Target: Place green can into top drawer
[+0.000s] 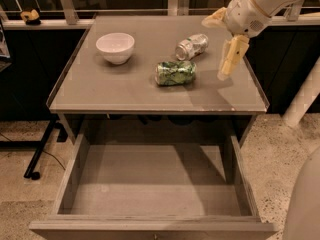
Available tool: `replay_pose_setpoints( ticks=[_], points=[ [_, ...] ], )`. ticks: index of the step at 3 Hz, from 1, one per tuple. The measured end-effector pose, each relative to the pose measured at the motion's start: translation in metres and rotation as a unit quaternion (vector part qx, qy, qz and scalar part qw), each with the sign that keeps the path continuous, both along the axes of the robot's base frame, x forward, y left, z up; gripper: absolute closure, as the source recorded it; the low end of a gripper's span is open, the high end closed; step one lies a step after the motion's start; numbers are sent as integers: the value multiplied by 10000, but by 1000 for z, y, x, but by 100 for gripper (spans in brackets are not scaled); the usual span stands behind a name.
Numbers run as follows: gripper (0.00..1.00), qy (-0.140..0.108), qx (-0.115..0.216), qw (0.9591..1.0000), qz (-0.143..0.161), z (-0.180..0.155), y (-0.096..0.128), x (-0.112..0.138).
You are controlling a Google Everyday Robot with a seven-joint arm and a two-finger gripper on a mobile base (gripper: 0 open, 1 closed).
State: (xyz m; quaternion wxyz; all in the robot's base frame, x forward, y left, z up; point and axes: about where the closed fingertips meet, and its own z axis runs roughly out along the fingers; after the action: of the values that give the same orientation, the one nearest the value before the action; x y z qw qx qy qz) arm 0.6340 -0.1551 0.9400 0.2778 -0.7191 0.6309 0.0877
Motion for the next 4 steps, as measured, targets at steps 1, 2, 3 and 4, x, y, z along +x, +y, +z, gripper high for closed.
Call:
replay_pose_setpoints(
  ticks=[1,2,3,4],
  points=[
    [0,150,220,9996,17,-15,6,6],
    [0,153,227,9996,19,-15,7,7],
    [0,188,351,9992,8,-22,10,11],
    [0,285,515,9982,106,-32,24,21]
  ],
)
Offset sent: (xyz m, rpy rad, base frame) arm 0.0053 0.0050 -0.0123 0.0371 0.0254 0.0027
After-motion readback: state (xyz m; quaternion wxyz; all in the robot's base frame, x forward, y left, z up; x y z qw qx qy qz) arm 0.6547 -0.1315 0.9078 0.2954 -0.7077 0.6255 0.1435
